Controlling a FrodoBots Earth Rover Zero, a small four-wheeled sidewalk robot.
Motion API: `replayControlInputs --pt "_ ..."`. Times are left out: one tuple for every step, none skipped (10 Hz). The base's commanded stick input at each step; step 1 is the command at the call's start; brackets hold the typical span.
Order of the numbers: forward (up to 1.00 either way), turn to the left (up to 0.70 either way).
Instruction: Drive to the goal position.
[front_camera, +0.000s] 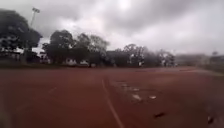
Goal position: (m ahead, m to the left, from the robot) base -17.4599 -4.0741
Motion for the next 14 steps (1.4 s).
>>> replayControlInputs --pt "0.5 0.52" --pt "0.5 0.52" --pt "0.5 0.52" --pt "0.5 0.52" --pt "0.5 0.52" --pt "0.5 0.52" --pt "0.5 0.52" --pt "0.5 0.52" --pt "0.5 0.52" --pt "0.5 0.52" --pt "0.5 0.52" --pt "0.5 0.52" --pt "0.5 0.52" --pt "0.5 0.52"
